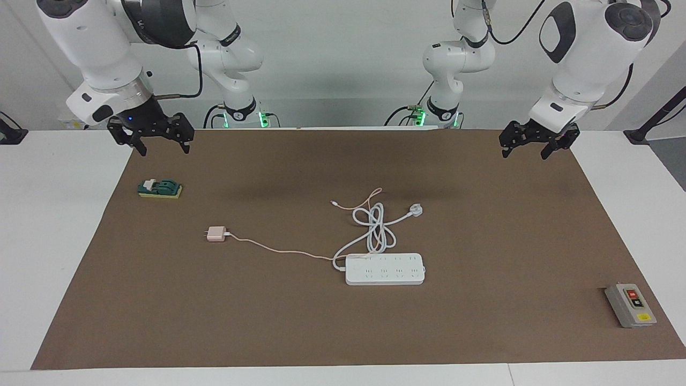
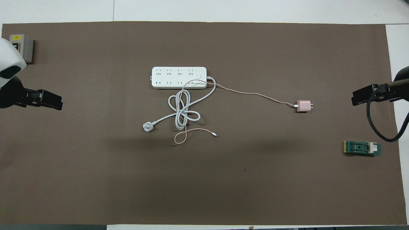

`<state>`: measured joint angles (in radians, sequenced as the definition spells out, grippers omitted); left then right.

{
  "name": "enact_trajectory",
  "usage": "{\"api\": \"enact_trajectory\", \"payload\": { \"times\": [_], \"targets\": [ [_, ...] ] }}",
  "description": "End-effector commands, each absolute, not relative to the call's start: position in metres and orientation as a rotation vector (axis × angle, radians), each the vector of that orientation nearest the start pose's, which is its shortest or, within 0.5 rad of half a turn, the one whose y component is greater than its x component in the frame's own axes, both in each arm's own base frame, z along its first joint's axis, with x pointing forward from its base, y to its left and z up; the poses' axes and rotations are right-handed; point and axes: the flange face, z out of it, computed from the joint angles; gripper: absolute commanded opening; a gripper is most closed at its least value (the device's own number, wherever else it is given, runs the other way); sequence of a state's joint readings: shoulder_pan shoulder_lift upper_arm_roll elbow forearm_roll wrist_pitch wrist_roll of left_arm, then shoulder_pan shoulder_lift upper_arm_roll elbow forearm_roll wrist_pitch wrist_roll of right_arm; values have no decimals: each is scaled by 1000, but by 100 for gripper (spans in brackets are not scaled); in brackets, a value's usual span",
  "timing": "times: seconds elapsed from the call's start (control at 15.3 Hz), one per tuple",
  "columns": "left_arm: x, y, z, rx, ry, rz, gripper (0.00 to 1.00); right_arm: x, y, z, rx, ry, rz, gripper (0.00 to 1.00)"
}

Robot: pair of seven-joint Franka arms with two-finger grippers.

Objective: Plug charger into power strip

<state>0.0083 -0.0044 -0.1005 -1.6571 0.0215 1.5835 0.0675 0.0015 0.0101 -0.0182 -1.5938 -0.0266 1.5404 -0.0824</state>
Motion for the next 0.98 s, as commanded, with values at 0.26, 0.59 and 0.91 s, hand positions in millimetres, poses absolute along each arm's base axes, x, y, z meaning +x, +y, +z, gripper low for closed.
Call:
{"api": "enact_trajectory", "payload": {
  "times": [0.26,0.59,0.91],
  "targets": [
    [545,-46,590,-3090,247,118,100,549,-14,606,-3159,-66,81,100],
    [545,-45,590,-3091,244,118,100,555,-21,582,-3050,489,170,100],
    [545,-45,590,-3091,244,118,100,587,-71,503,-2574,1156,443,100]
  ]
}}
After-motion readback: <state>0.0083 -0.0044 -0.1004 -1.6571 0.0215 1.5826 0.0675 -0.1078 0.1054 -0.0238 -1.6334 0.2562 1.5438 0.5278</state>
